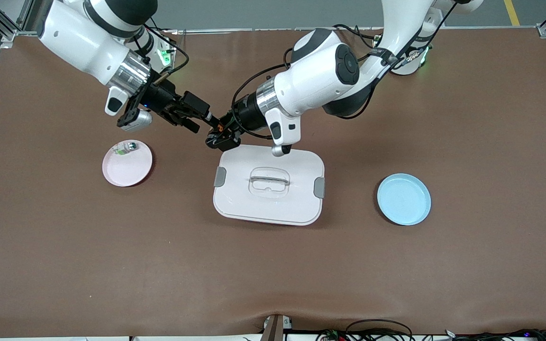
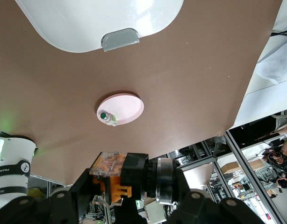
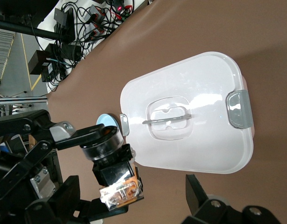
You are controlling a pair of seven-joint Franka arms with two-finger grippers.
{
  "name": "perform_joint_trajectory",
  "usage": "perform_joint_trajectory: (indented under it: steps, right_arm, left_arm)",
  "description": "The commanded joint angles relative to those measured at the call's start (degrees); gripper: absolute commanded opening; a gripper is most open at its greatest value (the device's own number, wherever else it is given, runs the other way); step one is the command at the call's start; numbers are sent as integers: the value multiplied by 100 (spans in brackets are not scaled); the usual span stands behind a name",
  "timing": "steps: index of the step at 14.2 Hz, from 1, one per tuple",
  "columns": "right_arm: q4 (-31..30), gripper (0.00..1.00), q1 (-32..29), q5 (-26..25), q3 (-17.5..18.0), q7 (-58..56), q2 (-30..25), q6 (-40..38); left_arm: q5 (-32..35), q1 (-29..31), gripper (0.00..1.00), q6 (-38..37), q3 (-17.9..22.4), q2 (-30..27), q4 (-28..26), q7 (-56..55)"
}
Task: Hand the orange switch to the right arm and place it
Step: 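Close the right gripper on the switch held by the left gripper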
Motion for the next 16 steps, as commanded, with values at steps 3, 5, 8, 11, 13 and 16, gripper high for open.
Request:
perform_joint_trajectory:
  steps: [3, 5, 8, 11, 13, 16]
  right_arm:
    - [147, 100, 182, 172, -43, -27, 191, 77]
    - [182, 100, 182, 172, -43, -36, 218, 60]
    - [244, 100, 182, 172, -43, -27, 270, 51]
    - [323, 77, 182, 172, -43, -36, 332, 51]
    - [367, 76, 200, 172, -43, -27, 376, 51]
    - [411, 65, 200, 172, -43, -36, 385, 42]
  left_arm:
    - [-82, -35, 0, 40, -5, 36, 91, 107]
    - [-82, -35, 0, 40, 3, 36, 82, 124]
    - [-82, -35, 0, 40, -5, 10, 82, 116]
    - [-82, -26, 0, 40, -5, 1, 82, 116]
    - [-82, -35, 0, 40, -5, 9, 82, 124]
    - [-73, -35, 0, 40, -5, 36, 82, 124]
